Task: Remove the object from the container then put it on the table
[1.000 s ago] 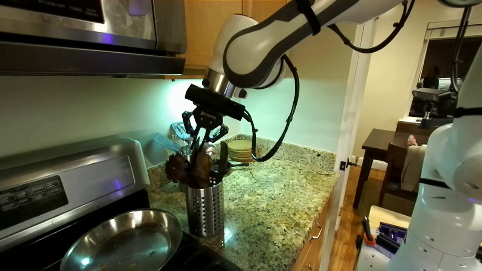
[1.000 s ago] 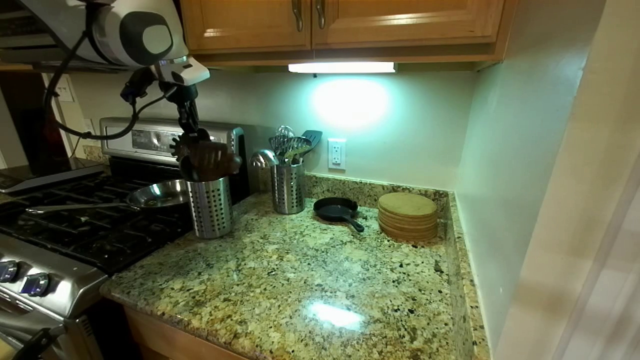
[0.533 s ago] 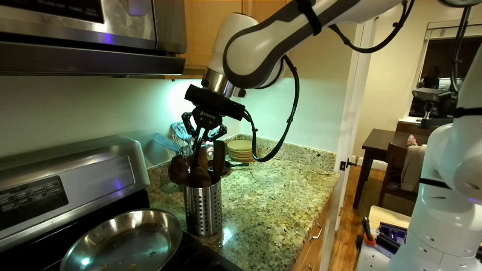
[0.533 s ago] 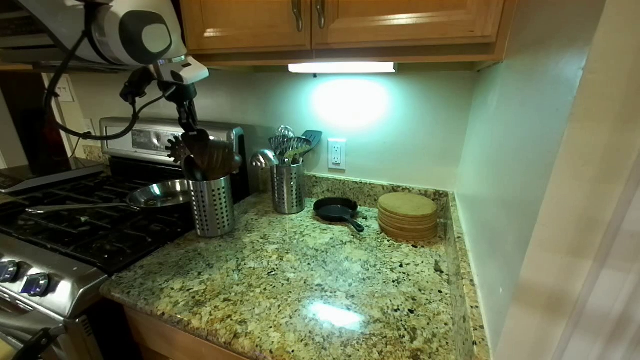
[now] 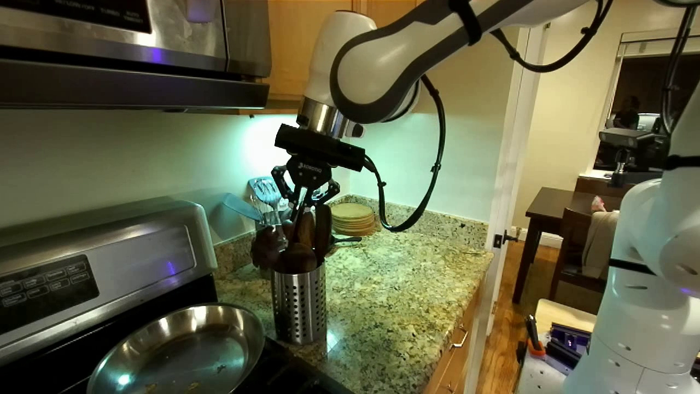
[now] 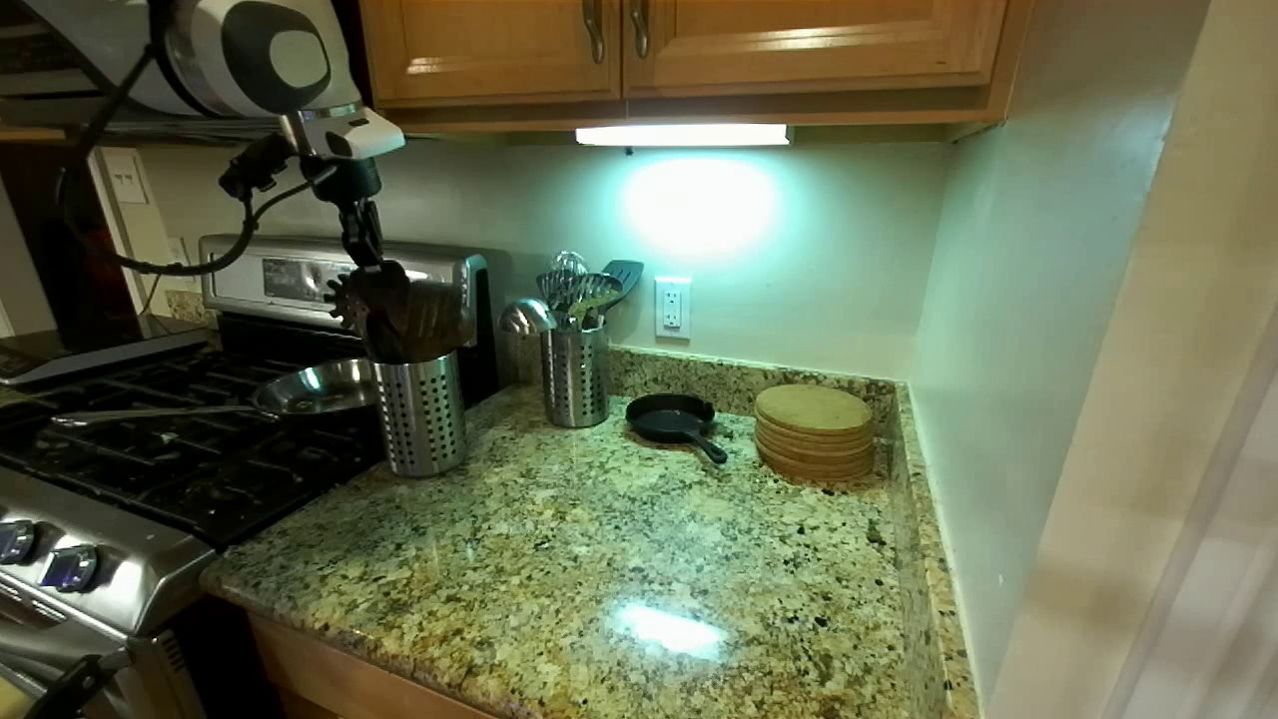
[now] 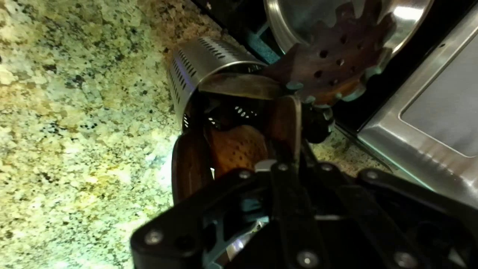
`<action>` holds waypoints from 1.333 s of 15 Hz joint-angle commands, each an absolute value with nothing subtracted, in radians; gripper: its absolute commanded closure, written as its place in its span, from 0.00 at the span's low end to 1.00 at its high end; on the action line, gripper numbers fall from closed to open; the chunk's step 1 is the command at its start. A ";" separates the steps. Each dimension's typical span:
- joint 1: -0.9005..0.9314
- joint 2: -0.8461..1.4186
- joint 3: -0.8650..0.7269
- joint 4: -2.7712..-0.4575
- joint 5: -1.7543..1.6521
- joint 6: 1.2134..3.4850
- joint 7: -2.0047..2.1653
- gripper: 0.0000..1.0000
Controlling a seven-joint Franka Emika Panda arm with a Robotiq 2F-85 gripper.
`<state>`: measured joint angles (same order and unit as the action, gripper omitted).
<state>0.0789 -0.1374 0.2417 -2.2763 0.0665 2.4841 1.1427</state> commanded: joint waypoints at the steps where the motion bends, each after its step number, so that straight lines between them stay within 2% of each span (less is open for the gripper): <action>1: 0.087 -0.233 0.239 -2.331 0.018 2.405 1.225 0.92; 20: 0.052 -0.443 0.267 -2.322 -0.044 2.333 1.335 0.92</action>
<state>0.0720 -0.3726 0.2561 -2.3103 -0.0252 2.3703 1.2847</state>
